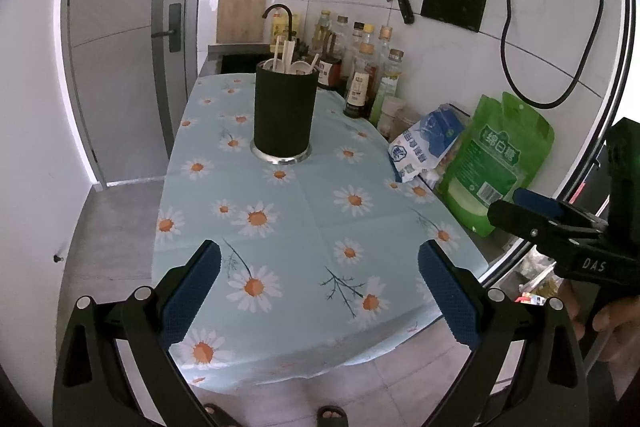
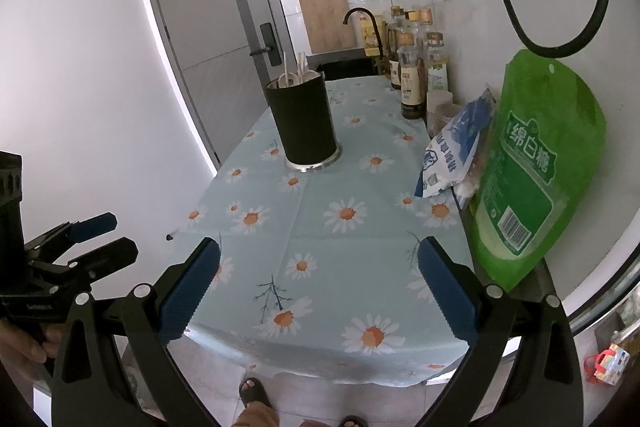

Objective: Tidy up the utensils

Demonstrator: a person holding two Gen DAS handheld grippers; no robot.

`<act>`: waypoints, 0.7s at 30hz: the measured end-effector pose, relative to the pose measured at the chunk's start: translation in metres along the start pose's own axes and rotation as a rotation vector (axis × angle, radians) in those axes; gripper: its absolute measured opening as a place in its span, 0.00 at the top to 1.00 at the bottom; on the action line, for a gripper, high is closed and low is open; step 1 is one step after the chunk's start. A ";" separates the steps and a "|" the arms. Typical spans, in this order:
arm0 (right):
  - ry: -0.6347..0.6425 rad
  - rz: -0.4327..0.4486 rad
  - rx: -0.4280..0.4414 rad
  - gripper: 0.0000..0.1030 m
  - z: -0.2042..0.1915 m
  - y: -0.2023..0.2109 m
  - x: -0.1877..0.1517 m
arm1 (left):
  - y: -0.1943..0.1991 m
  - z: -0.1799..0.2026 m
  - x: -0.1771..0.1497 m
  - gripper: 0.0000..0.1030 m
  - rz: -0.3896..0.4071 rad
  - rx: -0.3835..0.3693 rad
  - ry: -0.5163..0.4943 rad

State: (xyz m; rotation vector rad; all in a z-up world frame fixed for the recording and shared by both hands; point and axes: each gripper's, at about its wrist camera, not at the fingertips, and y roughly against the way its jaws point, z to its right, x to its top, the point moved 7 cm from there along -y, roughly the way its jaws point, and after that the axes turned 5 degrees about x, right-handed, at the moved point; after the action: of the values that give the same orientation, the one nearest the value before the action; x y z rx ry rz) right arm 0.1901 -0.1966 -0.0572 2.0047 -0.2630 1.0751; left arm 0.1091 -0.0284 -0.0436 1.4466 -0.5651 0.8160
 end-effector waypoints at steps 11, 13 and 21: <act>0.005 -0.008 0.012 0.05 -0.001 -0.004 0.001 | 0.000 0.001 0.000 0.07 0.000 -0.005 0.003; 0.009 -0.007 0.012 0.05 -0.002 -0.004 0.001 | -0.001 0.002 -0.001 0.07 -0.004 -0.002 -0.009; 0.007 -0.021 0.015 0.05 -0.002 -0.008 0.001 | -0.004 0.004 -0.002 0.07 -0.009 0.008 -0.007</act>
State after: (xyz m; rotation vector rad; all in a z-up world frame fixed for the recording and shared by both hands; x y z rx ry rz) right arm 0.1939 -0.1900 -0.0603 2.0126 -0.2305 1.0734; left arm 0.1120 -0.0325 -0.0473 1.4586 -0.5609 0.8079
